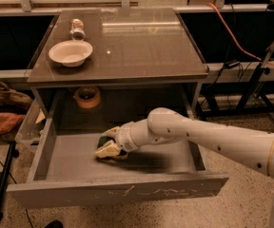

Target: Place sponge into top drawer

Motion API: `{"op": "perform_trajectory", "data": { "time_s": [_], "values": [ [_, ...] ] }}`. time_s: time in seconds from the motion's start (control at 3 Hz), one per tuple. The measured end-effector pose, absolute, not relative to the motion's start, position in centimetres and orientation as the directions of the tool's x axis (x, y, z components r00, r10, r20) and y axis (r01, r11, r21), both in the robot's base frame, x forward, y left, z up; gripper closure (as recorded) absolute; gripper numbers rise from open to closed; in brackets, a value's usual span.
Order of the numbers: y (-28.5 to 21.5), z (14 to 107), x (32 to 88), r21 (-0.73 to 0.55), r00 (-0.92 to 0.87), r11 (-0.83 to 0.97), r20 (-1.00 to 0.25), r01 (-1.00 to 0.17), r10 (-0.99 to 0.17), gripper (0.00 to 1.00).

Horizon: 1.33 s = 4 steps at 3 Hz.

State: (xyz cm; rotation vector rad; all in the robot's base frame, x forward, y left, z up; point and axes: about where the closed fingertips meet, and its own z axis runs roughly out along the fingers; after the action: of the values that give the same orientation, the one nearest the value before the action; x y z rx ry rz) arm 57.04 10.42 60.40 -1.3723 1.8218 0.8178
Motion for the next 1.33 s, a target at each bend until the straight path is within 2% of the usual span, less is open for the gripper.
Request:
{"op": "perform_trajectory", "data": {
  "time_s": [0.33, 1.0, 1.33],
  "values": [
    [10.4, 60.4, 57.0, 0.072, -0.190, 0.238, -0.830, -0.969, -0.524, 0.00],
    [9.4, 61.3, 56.2, 0.056, -0.185, 0.258, -0.841, -0.965, -0.509, 0.00],
    [8.5, 67.0, 52.0, -0.054, -0.104, 0.312, -0.877, -0.949, -0.468, 0.00]
  ]
}}
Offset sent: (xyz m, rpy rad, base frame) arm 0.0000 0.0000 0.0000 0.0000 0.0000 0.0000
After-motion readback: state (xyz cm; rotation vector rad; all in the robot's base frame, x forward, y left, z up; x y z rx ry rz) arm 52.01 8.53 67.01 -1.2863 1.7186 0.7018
